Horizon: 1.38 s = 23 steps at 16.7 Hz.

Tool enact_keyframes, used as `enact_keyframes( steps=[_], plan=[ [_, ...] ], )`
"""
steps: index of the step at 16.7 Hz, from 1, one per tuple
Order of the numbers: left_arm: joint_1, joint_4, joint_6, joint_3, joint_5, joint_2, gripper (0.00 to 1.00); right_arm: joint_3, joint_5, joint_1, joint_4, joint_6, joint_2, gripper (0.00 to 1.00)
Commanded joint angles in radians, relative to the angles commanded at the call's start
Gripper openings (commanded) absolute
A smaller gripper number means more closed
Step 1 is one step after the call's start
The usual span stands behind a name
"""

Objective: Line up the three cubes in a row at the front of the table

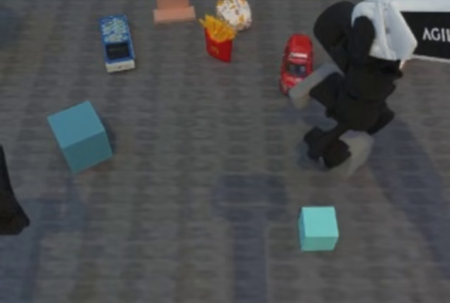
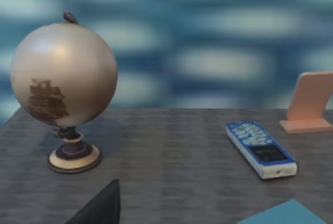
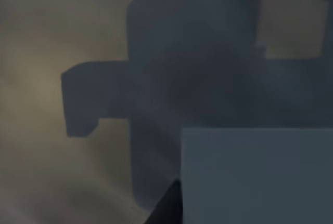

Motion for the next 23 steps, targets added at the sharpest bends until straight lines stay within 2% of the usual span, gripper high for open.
enact_keyframes(
  steps=[3,4,13,23],
  plan=[
    [0.0,0.0,0.0,0.0,0.0,0.0,1.0,0.0,0.0,0.0,0.0,0.0,0.0,0.02],
    [0.0,0.0,0.0,0.0,0.0,0.0,1.0,0.0,0.0,0.0,0.0,0.0,0.0,0.0],
    [0.0,0.0,0.0,0.0,0.0,0.0,1.0,0.008,-0.007,0.002,-0.012,0.005,-0.023,0.0],
    [0.0,0.0,0.0,0.0,0.0,0.0,1.0,0.169,-0.008,0.01,-0.249,0.002,-0.099,0.0]
  ],
)
